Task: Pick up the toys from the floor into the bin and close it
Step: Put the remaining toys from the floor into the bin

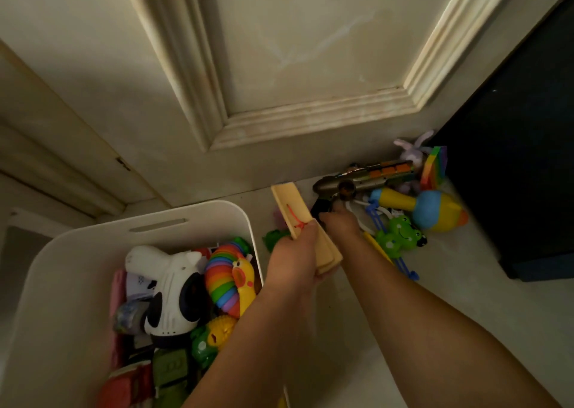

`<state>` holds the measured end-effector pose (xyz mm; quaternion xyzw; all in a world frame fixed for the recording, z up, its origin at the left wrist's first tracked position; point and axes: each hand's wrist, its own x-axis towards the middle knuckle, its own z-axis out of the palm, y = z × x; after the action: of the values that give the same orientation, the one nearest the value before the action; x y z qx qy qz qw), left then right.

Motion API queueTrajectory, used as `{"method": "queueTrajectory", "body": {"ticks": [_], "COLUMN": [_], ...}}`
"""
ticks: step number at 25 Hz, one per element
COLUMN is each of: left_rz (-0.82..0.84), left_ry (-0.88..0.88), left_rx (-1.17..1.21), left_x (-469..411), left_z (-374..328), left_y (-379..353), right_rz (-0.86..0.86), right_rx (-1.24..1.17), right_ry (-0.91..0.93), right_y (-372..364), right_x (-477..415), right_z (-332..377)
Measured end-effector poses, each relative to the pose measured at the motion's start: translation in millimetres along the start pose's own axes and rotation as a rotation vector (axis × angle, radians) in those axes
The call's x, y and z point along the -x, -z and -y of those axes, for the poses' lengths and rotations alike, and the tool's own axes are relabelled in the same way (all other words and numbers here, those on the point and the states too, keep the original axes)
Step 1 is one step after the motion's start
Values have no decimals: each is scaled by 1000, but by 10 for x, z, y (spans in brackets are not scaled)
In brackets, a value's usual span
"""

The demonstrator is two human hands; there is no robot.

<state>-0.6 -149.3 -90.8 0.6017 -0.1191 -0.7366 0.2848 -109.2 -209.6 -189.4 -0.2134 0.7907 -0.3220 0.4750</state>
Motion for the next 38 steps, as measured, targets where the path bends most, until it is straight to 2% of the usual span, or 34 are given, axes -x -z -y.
{"method": "queueTrajectory", "body": {"ticks": [2,5,7,9,11,16,19,25,29,32,36,38], "left_rz": [52,97,119,149,152,145,86,-136,-146,-143,-112,-81], "left_ry": [-12,-58,-103,-147,-196,-366,-430,-376,-305,-308,-275,-250], "left_rx": [-2,9,42,102,117,-158,-321,-268,-245,-258,-287,-281], "left_x": [58,245,471,784,1113,1871,2185,2388,2427,2316,2234,2175], "left_z": [-56,-150,-250,-372,-490,-727,-805,-571,-328,-260,-242,-206], "left_y": [-20,-27,-49,-43,-2,390,981,2216,2653,2819,2826,2784], "right_rz": [-1,101,83,24,69,190,275,439,568,543,433,455], "right_rx": [-132,-333,-452,-453,-403,-67,181,495,718,855,1178,1278], "right_ry": [16,41,47,102,177,330,414,488,512,503,665,694], "right_y": [65,185,262,341,398,591,570,16,-492,-737,-817,-787], "right_x": [113,481,800,1184,1597,2496,2934,3312,3275,3181,3034,2994], "right_z": [-11,62,154,232,294,243,115,-224,-415,-463,-506,-486]}}
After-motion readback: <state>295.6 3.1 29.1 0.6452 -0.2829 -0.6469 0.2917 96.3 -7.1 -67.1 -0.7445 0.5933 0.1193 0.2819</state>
